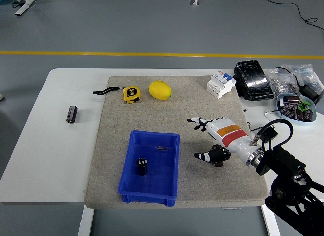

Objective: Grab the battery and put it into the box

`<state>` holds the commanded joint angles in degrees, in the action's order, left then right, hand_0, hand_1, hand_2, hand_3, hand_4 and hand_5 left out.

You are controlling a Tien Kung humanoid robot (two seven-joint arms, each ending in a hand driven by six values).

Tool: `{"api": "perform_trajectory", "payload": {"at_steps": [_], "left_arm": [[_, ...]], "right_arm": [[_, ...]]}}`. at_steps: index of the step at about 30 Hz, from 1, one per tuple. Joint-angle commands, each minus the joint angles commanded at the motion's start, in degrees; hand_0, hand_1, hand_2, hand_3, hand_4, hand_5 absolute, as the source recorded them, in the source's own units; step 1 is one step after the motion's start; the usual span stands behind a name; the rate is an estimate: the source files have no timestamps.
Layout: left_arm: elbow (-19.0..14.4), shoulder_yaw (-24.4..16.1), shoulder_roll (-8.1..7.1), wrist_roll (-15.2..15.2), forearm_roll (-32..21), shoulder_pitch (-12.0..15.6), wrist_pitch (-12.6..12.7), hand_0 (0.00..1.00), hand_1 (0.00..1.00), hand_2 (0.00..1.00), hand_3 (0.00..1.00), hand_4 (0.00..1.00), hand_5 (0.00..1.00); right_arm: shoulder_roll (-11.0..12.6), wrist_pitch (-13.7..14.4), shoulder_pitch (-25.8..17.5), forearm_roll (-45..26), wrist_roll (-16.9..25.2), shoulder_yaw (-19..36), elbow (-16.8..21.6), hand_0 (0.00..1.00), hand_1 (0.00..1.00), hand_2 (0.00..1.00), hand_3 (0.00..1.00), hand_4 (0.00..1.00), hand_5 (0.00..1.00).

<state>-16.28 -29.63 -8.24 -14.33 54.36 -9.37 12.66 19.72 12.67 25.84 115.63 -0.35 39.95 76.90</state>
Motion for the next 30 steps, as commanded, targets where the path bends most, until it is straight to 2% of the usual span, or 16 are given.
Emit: {"api": "perform_trajectory", "payload": {"at_steps": [3,4,9,10,20,30], "left_arm": [[-0.03,0.04,0.06,-0.01,0.03,0.01,-0.05,0.676,0.62,0.658,0.643,0.665,0.677],[-0.04,0.04,0.09,-0.01,0.03,0.02,-0.06,0.676,0.623,0.663,0.644,0.665,0.678],[-0.07,0.11,0.18,0.04,-0.05,-0.01,-0.02,0.676,0.623,0.663,0.644,0.665,0.678],[-0.07,0.09,0.2,0.03,-0.01,-0.03,-0.02,0.676,0.624,0.664,0.645,0.664,0.678],[-0.11,0.07,0.22,-0.03,0.2,-0.03,-0.11,0.676,0.621,0.664,0.644,0.663,0.678],[-0.1,-0.11,0.3,-0.14,0.42,0.48,-0.01,0.676,0.622,0.668,0.644,0.663,0.68]], "right_arm": [[-0.27,-0.29,-0.14,-0.17,0.79,-0.07,-1.14,0.486,0.618,0.704,0.817,0.941,0.295],[-0.33,-0.48,-0.16,-0.3,1.13,-0.12,-1.53,0.578,0.672,0.75,0.82,0.946,0.293],[-0.51,-1.78,-0.19,-0.22,2.78,0.12,-3.22,0.578,0.672,0.75,0.82,0.946,0.293],[-0.52,-1.89,-0.19,-0.19,2.97,0.22,-3.45,0.645,0.705,0.781,0.823,0.951,0.289],[0.01,-2.58,-1.06,-0.06,3.82,1.96,-5.57,0.659,0.712,0.789,0.823,0.955,0.292],[1.13,-2.78,-2.33,0.05,3.71,3.33,-5.64,0.627,0.695,0.783,0.822,0.962,0.296]]}}
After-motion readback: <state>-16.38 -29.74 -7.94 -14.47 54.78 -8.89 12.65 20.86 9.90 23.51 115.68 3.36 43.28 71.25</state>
